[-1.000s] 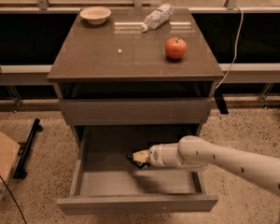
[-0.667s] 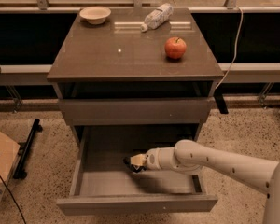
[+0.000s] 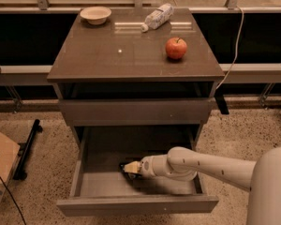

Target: Place rxbar blueberry into middle drawer

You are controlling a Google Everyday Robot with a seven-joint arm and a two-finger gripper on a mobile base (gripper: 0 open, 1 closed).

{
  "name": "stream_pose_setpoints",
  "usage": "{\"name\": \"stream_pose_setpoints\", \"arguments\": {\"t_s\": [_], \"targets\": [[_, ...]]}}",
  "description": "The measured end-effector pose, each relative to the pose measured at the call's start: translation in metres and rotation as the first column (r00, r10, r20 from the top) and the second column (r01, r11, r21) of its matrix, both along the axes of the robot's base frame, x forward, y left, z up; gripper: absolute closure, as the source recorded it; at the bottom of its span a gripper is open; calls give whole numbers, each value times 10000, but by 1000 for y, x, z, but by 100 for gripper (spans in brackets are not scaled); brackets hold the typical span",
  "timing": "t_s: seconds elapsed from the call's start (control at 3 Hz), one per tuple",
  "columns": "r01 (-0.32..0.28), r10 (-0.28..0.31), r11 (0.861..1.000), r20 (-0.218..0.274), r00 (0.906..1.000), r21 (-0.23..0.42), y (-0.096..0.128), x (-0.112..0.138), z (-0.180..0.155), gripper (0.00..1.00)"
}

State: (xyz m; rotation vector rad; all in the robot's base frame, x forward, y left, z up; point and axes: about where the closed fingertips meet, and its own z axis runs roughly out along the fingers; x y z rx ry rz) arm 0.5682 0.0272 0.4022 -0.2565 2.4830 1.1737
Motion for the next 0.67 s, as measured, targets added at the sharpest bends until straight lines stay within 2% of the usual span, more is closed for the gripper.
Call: {"name": "stream_pose_setpoints", "arguments": {"t_s": [0.33, 0.67], "targets": [[-29, 29, 10000, 3, 10000, 9, 2, 0, 0, 4], [-44, 44, 10000, -3, 10000, 14, 2, -1, 0, 0]]}}
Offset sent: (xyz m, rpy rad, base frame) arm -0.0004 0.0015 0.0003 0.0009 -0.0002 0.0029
